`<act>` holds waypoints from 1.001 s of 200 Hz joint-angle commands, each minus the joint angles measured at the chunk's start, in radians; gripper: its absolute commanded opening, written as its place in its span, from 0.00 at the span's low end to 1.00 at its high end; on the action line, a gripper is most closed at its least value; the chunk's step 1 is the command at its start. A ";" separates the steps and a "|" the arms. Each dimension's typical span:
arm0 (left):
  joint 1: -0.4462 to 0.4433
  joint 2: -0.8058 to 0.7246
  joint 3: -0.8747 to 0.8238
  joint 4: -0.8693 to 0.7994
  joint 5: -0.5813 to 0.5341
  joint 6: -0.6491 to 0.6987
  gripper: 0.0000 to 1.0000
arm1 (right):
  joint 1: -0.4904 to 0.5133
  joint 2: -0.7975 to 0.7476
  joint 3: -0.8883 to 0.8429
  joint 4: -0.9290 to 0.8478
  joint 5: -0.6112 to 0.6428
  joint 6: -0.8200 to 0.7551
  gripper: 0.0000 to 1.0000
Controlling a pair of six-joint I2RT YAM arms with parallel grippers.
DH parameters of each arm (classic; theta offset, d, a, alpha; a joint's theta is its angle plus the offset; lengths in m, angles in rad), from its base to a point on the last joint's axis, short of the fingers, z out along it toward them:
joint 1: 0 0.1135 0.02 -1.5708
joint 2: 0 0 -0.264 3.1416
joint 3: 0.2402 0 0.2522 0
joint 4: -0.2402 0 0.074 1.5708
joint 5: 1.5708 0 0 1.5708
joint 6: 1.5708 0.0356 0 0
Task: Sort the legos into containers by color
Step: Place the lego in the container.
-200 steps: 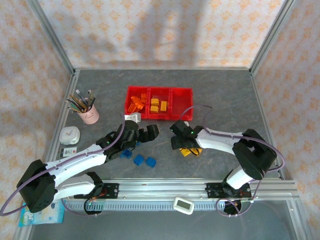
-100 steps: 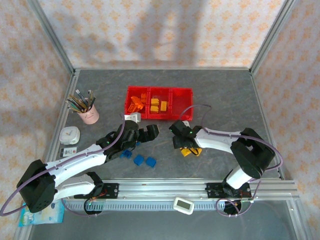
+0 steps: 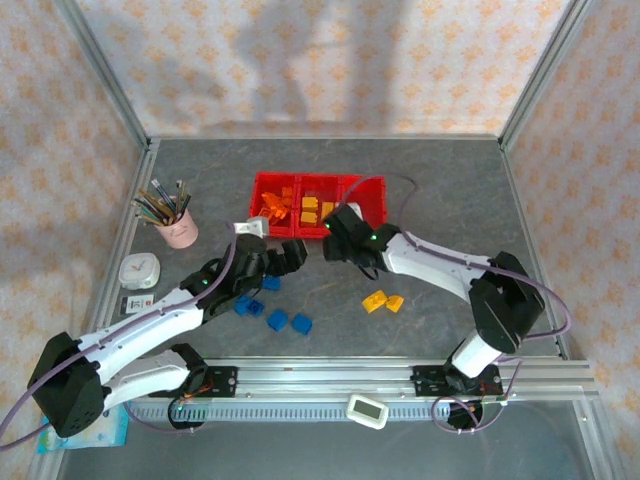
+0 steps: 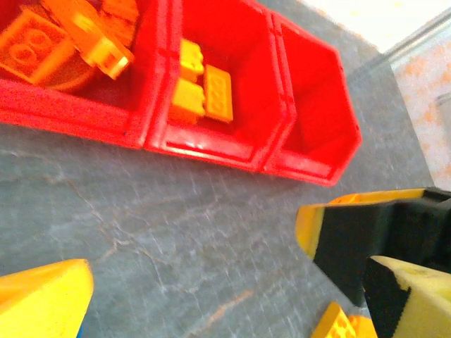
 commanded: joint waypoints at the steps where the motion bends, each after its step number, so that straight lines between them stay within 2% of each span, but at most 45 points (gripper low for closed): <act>1: 0.054 -0.026 0.044 -0.055 0.008 0.046 0.99 | -0.022 0.088 0.119 0.004 0.054 -0.035 0.61; 58: 0.157 -0.016 0.078 -0.059 0.040 0.090 0.99 | -0.106 0.366 0.465 0.010 0.042 -0.079 0.61; 113: 0.181 0.009 0.065 -0.037 0.065 0.088 0.99 | -0.131 0.550 0.678 -0.034 0.059 -0.119 0.66; 151: 0.186 0.017 0.068 -0.031 0.073 0.086 0.99 | -0.131 0.565 0.713 -0.050 0.051 -0.129 0.73; 200: 0.187 0.020 0.091 -0.039 0.083 0.087 0.99 | -0.131 0.479 0.665 -0.030 0.032 -0.144 0.82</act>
